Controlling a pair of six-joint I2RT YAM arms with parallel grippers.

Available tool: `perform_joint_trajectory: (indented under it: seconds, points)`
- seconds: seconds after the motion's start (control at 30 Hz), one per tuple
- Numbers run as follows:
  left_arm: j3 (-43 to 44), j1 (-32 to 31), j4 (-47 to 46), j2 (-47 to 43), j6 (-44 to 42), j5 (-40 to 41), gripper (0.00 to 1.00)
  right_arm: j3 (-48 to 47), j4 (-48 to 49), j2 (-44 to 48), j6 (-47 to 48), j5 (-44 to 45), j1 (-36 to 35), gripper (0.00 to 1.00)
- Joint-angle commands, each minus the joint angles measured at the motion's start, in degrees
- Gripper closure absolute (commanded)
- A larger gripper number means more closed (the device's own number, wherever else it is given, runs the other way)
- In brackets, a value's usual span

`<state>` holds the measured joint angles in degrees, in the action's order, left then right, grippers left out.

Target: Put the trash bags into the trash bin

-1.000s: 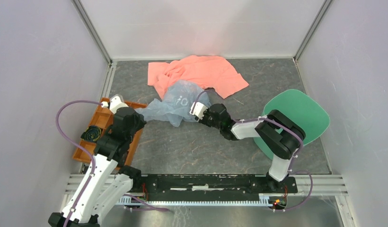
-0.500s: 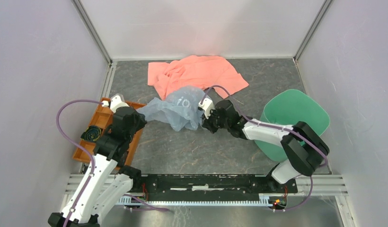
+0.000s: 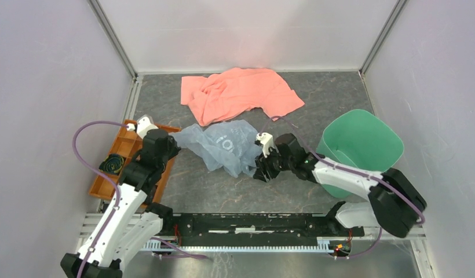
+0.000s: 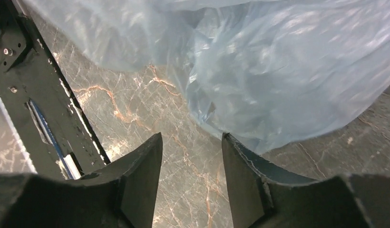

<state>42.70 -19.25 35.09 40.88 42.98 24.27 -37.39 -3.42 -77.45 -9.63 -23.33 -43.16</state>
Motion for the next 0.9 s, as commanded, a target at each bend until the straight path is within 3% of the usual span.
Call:
perform_joint_trajectory:
  seconds: [0.0,0.13,0.33,0.4,0.6,0.7,0.8,0.87]
  points:
    - [-2.6,0.2,-4.1,1.6,4.1,-0.3,0.98,5.2,9.1,8.9,3.6,13.1,-3.6,0.39]
    - [-3.0,0.2,-4.6,1.7,2.7,1.6,0.98,14.8,13.2,15.1,16.9,23.0,-6.0,0.32]
    - [-3.1,0.2,-3.7,2.3,2.3,2.5,0.98,18.7,21.9,10.5,21.4,32.5,-10.3,0.25]
    - [-3.2,0.2,-3.6,2.4,2.4,2.3,0.98,17.9,24.1,7.9,21.9,33.7,-11.1,0.19]
    - [-2.9,0.2,-2.8,2.2,2.0,2.3,0.98,15.4,29.6,2.7,25.0,32.4,-15.3,0.18]
    - [-2.9,0.2,-3.1,1.7,2.1,1.3,0.98,14.6,32.8,0.0,24.4,32.5,-15.9,0.19]
    - [-2.7,0.2,-3.3,1.8,2.1,0.3,0.98,13.4,34.4,-3.2,22.5,37.9,-16.2,0.24]
    - [-2.6,0.2,-3.4,1.8,1.9,-0.4,0.98,13.0,33.8,-4.3,20.1,42.3,-16.3,0.39]
